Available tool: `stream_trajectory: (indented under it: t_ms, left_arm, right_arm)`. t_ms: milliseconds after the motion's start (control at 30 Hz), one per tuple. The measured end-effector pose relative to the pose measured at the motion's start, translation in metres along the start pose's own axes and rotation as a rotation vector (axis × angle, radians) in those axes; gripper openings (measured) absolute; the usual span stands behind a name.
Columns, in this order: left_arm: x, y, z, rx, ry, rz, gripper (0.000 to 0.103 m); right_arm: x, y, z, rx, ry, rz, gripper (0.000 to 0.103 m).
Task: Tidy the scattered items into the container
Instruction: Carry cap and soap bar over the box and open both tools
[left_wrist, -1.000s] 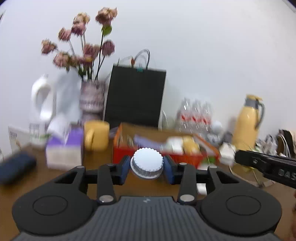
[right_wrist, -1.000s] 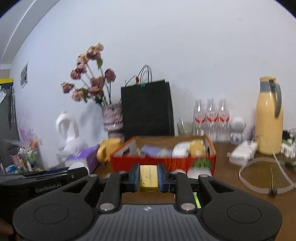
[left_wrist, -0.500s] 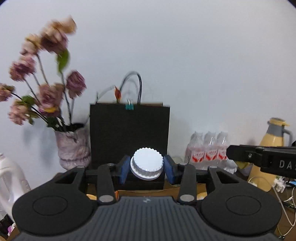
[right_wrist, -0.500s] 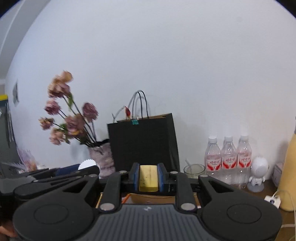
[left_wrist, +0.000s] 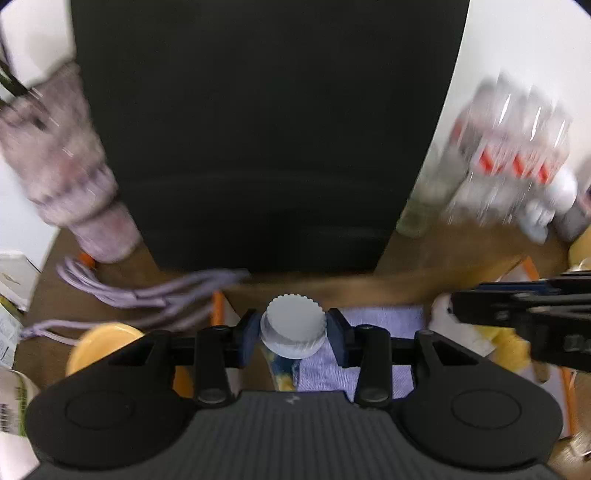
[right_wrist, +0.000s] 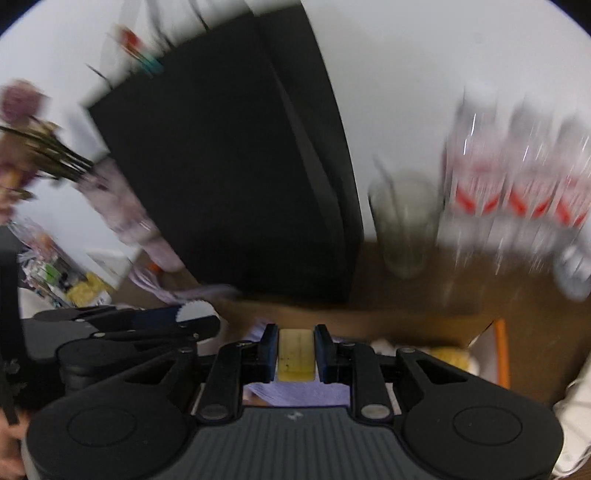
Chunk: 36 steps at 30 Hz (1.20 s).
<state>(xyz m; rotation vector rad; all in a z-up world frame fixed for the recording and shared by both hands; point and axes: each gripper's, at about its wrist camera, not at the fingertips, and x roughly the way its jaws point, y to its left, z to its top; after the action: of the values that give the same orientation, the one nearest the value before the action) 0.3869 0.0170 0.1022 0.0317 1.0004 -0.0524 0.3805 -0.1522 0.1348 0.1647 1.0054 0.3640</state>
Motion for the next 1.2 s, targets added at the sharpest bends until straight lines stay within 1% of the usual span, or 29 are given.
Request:
stream_trajectory:
  t_ms: [133, 200, 300, 367, 400, 467, 500, 567, 633, 667, 700, 800, 833, 867, 933, 1000, 1100, 1200]
  left_arm:
    - [0.038, -0.006, -0.012, 0.030, 0.085, 0.020, 0.041]
    - [0.051, -0.007, -0.016, 0.044, 0.096, 0.045, 0.041]
    - [0.056, -0.005, -0.017, 0.059, 0.095, 0.054, 0.041]
    - [0.054, -0.005, -0.015, 0.072, 0.110, 0.046, 0.042]
    - [0.050, -0.003, -0.014, 0.075, 0.121, 0.034, 0.042]
    - [0.038, 0.001, -0.008, 0.070, 0.123, 0.007, 0.043]
    - [0.029, 0.003, -0.005, 0.071, 0.117, 0.002, 0.043]
    - [0.009, 0.005, 0.000, 0.077, 0.107, 0.011, 0.046]
    - [-0.012, 0.008, 0.005, 0.065, 0.103, 0.016, 0.058]
    - [-0.022, 0.009, 0.007, 0.055, 0.106, 0.010, 0.062]
    - [-0.034, 0.010, 0.006, 0.048, 0.111, 0.003, 0.068]
    - [-0.066, 0.010, -0.001, 0.063, 0.100, 0.013, 0.074]
    - [-0.074, 0.012, -0.005, 0.065, 0.097, 0.016, 0.077]
    - [-0.081, 0.014, -0.008, 0.062, 0.096, 0.019, 0.078]
    - [-0.091, 0.019, -0.015, 0.012, 0.098, 0.030, 0.078]
    - [-0.095, 0.019, -0.021, -0.032, 0.115, 0.030, 0.078]
    - [-0.104, 0.008, -0.035, -0.009, 0.116, 0.023, 0.080]
    - [-0.114, -0.001, -0.046, -0.028, 0.091, 0.037, 0.082]
  right_arm:
    - [0.058, -0.007, -0.014, 0.009, 0.106, -0.019, 0.019]
    - [0.084, -0.009, -0.022, 0.003, 0.146, -0.049, 0.019]
    - [0.107, -0.011, -0.029, 0.000, 0.178, -0.074, 0.020]
    - [0.113, -0.013, -0.033, 0.010, 0.183, -0.084, 0.020]
    - [0.111, -0.015, -0.033, 0.021, 0.174, -0.085, 0.025]
    - [0.103, -0.016, -0.031, 0.040, 0.165, -0.080, 0.030]
    - [0.094, -0.016, -0.030, 0.044, 0.149, -0.073, 0.035]
    - [0.074, -0.013, -0.026, 0.036, 0.123, -0.080, 0.040]
    - [0.050, -0.009, -0.023, 0.017, 0.101, -0.113, 0.042]
    - [0.038, -0.007, -0.021, 0.010, 0.093, -0.134, 0.046]
    - [0.027, -0.007, -0.020, 0.006, 0.087, -0.152, 0.052]
    - [-0.013, -0.009, -0.025, -0.027, 0.079, -0.202, 0.059]
    - [-0.025, -0.013, -0.029, -0.038, 0.075, -0.210, 0.061]
    - [-0.038, -0.018, -0.033, -0.044, 0.068, -0.216, 0.064]
    - [-0.061, -0.031, -0.042, -0.003, 0.048, -0.249, 0.065]
    - [-0.073, -0.039, -0.049, 0.038, 0.040, -0.269, 0.065]
    - [-0.090, -0.037, -0.066, 0.044, 0.028, -0.243, 0.065]
    - [-0.102, -0.032, -0.073, 0.041, 0.003, -0.242, 0.066]
